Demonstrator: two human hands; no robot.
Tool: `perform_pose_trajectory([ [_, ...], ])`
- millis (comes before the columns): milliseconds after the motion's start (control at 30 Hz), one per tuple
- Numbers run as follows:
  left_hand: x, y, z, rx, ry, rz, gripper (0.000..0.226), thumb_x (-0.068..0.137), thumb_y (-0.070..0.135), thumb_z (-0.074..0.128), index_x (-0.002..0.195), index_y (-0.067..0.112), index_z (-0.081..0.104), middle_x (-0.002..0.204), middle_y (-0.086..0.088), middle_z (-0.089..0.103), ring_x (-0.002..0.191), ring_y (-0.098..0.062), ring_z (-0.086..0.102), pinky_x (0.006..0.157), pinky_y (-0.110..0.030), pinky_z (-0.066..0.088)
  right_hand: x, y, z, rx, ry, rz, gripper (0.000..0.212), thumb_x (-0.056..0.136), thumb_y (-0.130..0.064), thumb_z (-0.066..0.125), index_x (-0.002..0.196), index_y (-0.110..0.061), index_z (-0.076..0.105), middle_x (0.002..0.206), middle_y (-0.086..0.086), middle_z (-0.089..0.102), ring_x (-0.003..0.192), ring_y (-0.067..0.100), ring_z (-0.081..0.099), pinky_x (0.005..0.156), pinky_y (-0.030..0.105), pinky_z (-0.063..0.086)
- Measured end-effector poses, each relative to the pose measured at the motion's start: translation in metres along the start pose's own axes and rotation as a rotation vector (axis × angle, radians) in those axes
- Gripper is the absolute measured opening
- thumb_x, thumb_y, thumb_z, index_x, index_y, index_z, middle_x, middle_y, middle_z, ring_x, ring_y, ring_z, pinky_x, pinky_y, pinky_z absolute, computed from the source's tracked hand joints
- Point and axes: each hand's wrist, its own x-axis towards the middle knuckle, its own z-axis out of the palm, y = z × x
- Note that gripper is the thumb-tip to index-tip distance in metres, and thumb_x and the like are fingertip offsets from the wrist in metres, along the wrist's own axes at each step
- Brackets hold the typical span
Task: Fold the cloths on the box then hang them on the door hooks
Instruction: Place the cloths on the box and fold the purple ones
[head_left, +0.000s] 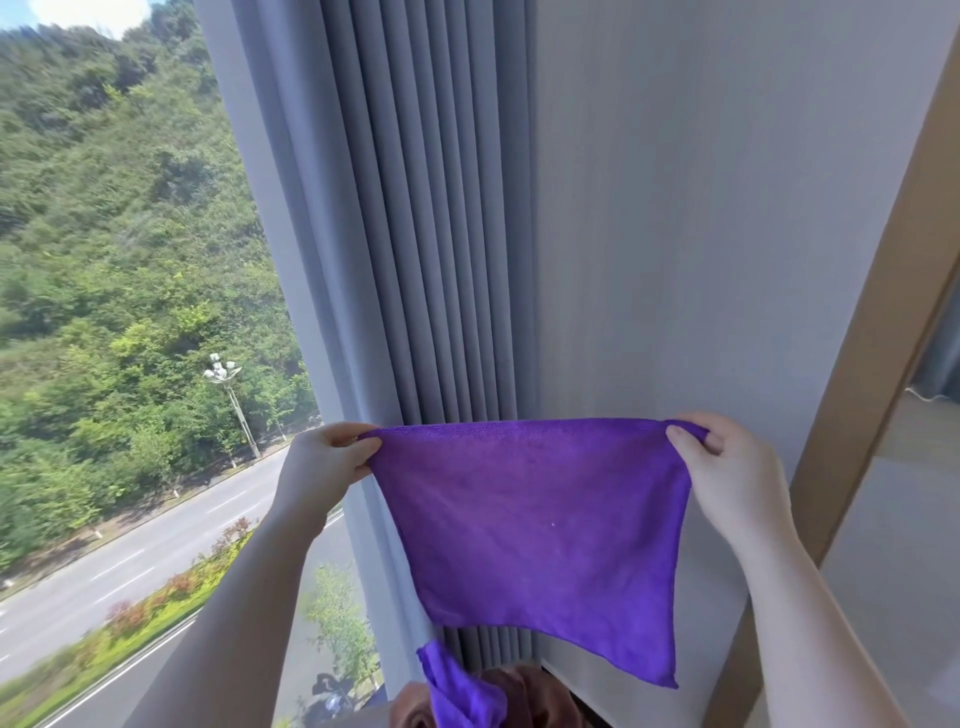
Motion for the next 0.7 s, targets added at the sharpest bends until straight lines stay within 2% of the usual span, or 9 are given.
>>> perform_pose_trajectory([
  [100,0.005,-0.004,-0.003,0.062,0.008,0.006,0.013,0.090,0.003,0.070,0.095,0.011,0.078,0.097,-0.018,0.075,0.093,-0.033,0.072,0.084,-0.036,0.063,0.002,0.003,0.000,-0.041,0.015,0.005,0.013,0.097,-0.031,0.063,0.103,-0.027,0.074,0.088,-0.007,0.074,0.091,0.024,0.067,0.080,0.038,0.050],
  [167,0.008,-0.006,-0.005,0.118,0.001,0.018,0.012,0.089,0.009,0.072,0.093,0.017,0.079,0.096,-0.011,0.077,0.097,-0.032,0.071,0.094,-0.045,0.058,0.005,0.006,0.002,-0.043,0.023,-0.005,0.013,0.097,-0.030,0.064,0.102,-0.024,0.075,0.097,0.001,0.071,0.092,0.023,0.065,0.079,0.034,0.046],
  [233,0.008,-0.006,-0.005,0.116,-0.021,0.000,0.009,0.089,0.015,0.073,0.093,0.020,0.079,0.098,-0.008,0.077,0.092,-0.027,0.068,0.097,-0.044,0.052,0.008,0.007,0.003,-0.014,0.045,-0.027,0.011,0.097,-0.029,0.064,0.098,-0.023,0.072,0.103,0.008,0.064,0.090,0.017,0.060,0.083,0.030,0.041],
  [300,0.008,-0.007,-0.002,0.057,-0.071,-0.031,0.010,0.089,0.019,0.073,0.097,0.017,0.077,0.104,-0.012,0.076,0.095,-0.025,0.067,0.100,-0.044,0.052,0.008,0.004,0.003,0.013,0.028,-0.029,0.009,0.098,-0.028,0.060,0.095,-0.022,0.066,0.095,0.008,0.056,0.078,0.014,0.053,0.080,0.028,0.036],
  [333,0.008,-0.007,0.001,0.007,-0.090,-0.048,0.011,0.092,0.017,0.070,0.100,0.013,0.076,0.106,-0.014,0.075,0.098,-0.026,0.069,0.102,-0.043,0.054,0.009,0.003,0.004,0.028,0.014,-0.005,0.010,0.101,-0.025,0.058,0.100,-0.019,0.066,0.095,0.006,0.057,0.078,0.016,0.054,0.078,0.028,0.035],
  [433,0.007,-0.009,0.009,-0.101,-0.074,-0.067,0.011,0.098,0.011,0.064,0.103,0.008,0.074,0.106,-0.018,0.075,0.095,-0.026,0.071,0.095,-0.039,0.058,0.011,0.007,0.006,0.070,0.020,0.026,0.016,0.104,-0.021,0.055,0.109,-0.010,0.065,0.096,0.003,0.063,0.091,0.023,0.056,0.076,0.029,0.033],
  [600,0.006,-0.012,0.015,-0.187,-0.074,-0.100,0.011,0.098,0.011,0.065,0.104,0.009,0.075,0.102,-0.013,0.076,0.090,-0.026,0.073,0.081,-0.034,0.061,0.009,0.009,0.002,0.089,0.102,0.010,0.014,0.103,-0.021,0.057,0.103,-0.010,0.067,0.088,0.005,0.066,0.086,0.027,0.059,0.073,0.032,0.035],
  [700,0.005,-0.013,0.020,-0.250,-0.101,-0.139,0.013,0.099,0.011,0.065,0.107,0.008,0.074,0.101,-0.010,0.075,0.088,-0.024,0.071,0.084,-0.038,0.060,0.009,0.010,-0.001,0.107,0.123,-0.002,0.014,0.103,-0.019,0.056,0.103,-0.010,0.067,0.088,0.006,0.066,0.085,0.026,0.059,0.073,0.032,0.036],
])
